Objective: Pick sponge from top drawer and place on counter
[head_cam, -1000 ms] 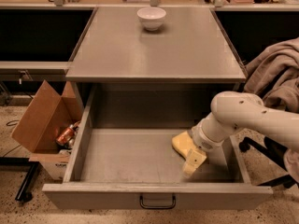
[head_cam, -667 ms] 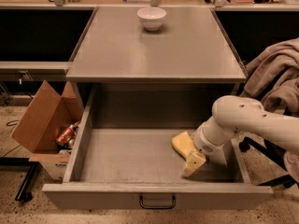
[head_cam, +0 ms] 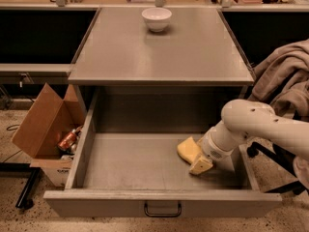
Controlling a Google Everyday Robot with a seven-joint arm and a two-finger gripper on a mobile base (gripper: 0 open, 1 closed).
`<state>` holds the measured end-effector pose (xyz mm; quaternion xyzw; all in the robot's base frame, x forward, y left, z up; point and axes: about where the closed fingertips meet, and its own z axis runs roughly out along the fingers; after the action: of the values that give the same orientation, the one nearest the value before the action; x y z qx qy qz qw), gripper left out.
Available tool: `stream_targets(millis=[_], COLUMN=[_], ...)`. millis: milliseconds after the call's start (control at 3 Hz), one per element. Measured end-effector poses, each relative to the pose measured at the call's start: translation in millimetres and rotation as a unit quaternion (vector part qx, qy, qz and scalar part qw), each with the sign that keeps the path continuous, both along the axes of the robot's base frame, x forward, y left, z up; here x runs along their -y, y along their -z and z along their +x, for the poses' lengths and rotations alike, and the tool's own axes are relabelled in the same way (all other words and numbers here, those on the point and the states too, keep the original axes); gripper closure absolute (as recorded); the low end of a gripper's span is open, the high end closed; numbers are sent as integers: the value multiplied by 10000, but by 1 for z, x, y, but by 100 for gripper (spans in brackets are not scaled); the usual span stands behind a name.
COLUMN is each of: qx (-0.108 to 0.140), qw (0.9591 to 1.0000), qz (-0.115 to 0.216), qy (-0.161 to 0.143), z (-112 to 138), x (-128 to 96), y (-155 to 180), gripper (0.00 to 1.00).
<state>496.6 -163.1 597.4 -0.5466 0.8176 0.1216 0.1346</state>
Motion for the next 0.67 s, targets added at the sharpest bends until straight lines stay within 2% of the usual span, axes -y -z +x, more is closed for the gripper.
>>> stream_targets(millis=[333, 667], qx=[12, 522], qw=[10000, 9979], qz=[5, 377], qy=[1, -18], z=[0, 14], x=[0, -11], y=[-4, -51], gripper=[86, 100])
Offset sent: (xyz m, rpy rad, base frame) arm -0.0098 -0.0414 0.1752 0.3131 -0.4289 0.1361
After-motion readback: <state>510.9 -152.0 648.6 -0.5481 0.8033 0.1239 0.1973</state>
